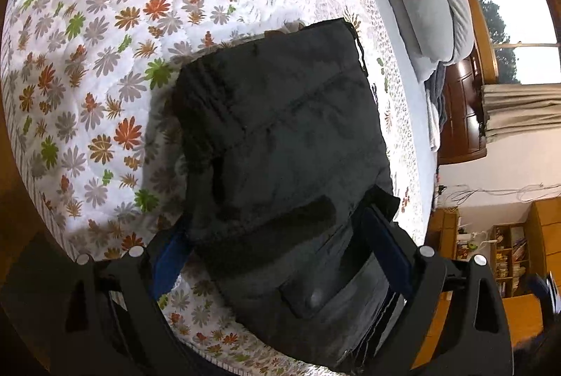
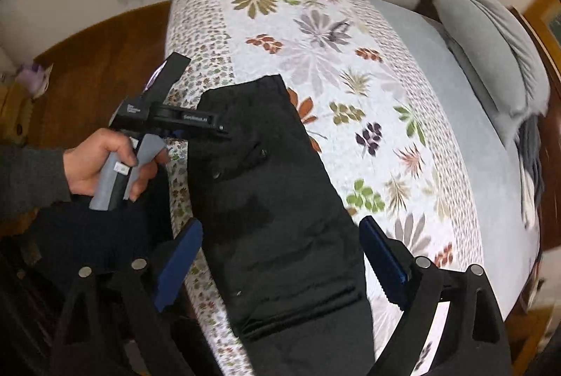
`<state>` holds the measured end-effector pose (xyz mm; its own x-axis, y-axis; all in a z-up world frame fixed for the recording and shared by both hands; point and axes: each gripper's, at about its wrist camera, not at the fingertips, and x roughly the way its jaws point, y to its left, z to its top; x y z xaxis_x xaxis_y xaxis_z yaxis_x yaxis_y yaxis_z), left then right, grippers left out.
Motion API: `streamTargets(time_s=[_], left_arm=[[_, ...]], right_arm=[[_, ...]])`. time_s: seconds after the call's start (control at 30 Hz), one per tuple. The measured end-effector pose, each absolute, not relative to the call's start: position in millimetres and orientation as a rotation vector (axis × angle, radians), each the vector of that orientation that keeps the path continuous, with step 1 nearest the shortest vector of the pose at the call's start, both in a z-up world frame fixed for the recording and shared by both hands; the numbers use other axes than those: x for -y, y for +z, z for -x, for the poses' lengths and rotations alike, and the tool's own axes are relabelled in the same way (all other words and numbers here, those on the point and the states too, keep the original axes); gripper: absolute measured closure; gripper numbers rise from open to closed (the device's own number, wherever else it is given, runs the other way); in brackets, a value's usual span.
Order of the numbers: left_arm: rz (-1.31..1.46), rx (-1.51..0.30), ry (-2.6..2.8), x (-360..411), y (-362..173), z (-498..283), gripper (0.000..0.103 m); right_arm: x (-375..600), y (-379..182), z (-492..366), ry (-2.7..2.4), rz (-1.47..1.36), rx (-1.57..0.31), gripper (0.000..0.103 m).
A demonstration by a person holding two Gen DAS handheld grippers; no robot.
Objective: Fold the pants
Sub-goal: 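Grasp the pants edge with the right tool while the left tool holds the waistband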
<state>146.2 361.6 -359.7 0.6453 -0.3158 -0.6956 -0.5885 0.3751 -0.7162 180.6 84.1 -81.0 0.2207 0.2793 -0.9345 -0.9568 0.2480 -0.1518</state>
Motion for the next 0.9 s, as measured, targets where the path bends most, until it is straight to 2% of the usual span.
streamTargets(time_s=[0.5,0.57,0.67,0.9], left_arm=[[1.374,-0.802,0.178,-374.0,-375.3,-114.8,0.01],[1.388,-0.791,0.177,-375.0,-376.4,-109.4,0.01],[1.438,-0.767,0.19,-376.0,-382.5,-89.2,0.01],[1.449,-0.775,0.212,-374.7,-381.3,-94.5,0.008]], right_arm=[[-188.0,-149.0,-214.2,1.234,1.07,-0.955,0.012],[-198.9,-161.5,-225.7,1.28,1.048,-1.027,0.012],[-219.7,-190.7,-264.8,1.359,0.942,-1.232,0.012],[-270.1,-261.6,-335.8,1.493,0.752,-1.572,0.012]])
